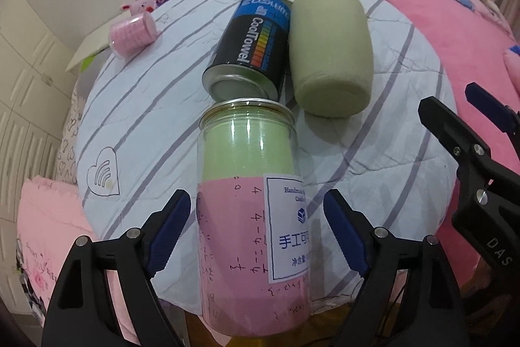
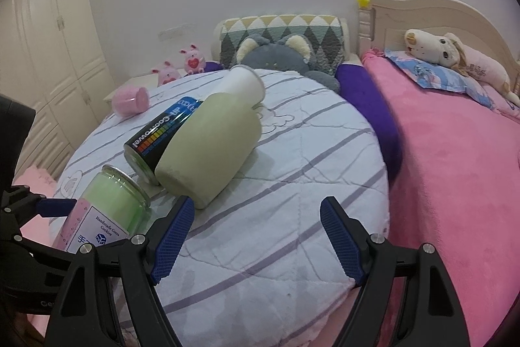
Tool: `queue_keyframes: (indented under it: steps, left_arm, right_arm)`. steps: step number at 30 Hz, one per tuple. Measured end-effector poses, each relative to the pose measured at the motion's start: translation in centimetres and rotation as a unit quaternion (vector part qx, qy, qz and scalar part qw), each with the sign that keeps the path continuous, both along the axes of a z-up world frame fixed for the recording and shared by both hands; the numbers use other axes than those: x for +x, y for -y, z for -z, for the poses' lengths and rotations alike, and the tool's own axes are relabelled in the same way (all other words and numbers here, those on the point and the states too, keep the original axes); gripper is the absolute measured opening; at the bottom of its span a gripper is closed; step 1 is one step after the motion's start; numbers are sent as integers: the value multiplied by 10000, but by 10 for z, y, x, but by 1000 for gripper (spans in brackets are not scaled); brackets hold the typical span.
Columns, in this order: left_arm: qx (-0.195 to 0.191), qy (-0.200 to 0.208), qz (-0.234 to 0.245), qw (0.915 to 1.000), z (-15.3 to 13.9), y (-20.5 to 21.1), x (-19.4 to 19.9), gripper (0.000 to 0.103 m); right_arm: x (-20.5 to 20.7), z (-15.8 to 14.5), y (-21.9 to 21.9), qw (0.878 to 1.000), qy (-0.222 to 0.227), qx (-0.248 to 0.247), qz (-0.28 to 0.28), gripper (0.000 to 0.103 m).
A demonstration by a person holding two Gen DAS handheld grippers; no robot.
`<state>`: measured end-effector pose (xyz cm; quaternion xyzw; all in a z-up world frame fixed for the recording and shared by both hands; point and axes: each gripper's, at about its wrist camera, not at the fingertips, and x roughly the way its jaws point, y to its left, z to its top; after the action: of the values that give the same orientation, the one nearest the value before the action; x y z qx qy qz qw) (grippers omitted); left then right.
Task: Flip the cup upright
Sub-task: 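Close the right tool on the cookie jar and lift it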
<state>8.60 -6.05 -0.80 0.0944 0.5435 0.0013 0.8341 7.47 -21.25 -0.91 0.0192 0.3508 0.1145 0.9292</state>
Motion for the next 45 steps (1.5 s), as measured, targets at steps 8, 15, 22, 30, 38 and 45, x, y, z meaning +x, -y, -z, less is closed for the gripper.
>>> queue_keyframes:
  steps: [8,15,22,30,38,45]
  left_arm:
    - [-121,306,288,9990,-17,0,-13,86]
    - [-344,552,345,9973,-28,-9,-28,86]
    - [-488,735,464,9950,-36,-22,-46,86]
    - [-551,963,417,9930,-43,-58,-54,86]
    - [-658,946,381,9926,-34,-100,-46,87]
    - [-693,748,504,9935,-17,-129,-31,87]
  right_arm:
    - [-22,-16,5,9990,179,-117,399,81]
    - [-37,-21,0,9981,193,-259,521,81]
    - [-49,-25,-13,9975,195,-370,567,81]
    - [-56,-30,-34,9982,157,-286,512,81]
    - [-50,-28,-68,9981,-113,-339,503,81]
    - [-33,-23,-104,9976,-576,-214,333,81]
